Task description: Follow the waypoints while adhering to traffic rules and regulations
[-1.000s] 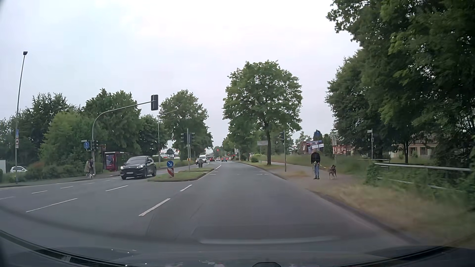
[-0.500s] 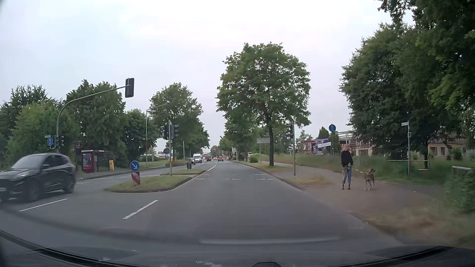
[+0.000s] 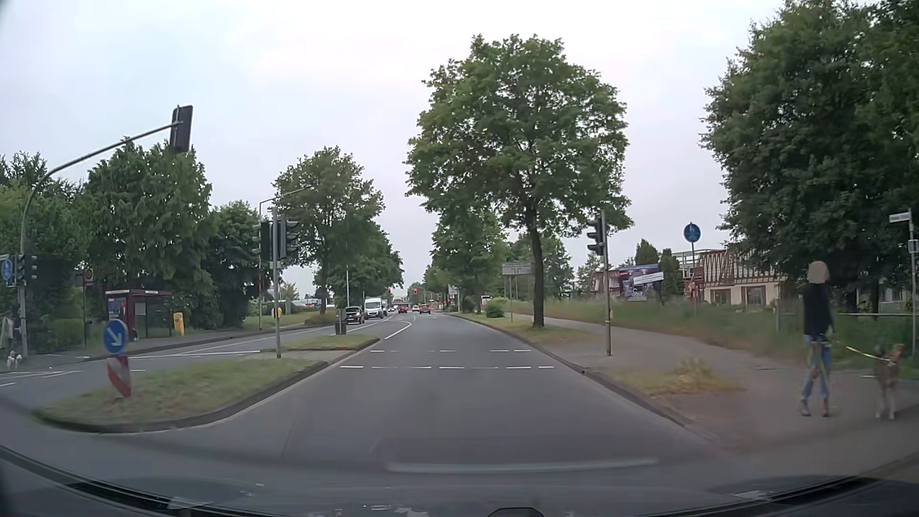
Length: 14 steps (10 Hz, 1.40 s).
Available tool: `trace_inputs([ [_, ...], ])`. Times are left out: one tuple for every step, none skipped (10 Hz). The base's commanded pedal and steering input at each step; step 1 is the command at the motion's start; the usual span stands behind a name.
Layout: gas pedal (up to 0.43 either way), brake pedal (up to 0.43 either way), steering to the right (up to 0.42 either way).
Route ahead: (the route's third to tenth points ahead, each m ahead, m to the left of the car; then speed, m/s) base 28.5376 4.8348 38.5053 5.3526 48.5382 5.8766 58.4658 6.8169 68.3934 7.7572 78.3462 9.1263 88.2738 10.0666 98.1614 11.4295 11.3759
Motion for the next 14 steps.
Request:
trace_inputs([
  [0.15,0.0,-0.013],
  [0.15,0.0,-0.012],
  [0.15,0.0,-0.008],
  [0.15,0.0,-0.008],
  [0.15,0.0,-0.008],
  [0.15,0.0,-0.008],
  [0.15,0.0,-0.011],
  [0.15,0.0,-0.015],
  [0.13,0.0,-0.016],
  [0.118,0.0,-0.018],
  [0.118,0.0,-0.017],
  [0.118,0.0,-0.018],
  [0.118,0.0,-0.018],
  [0.118,0.0,-0.018],
])
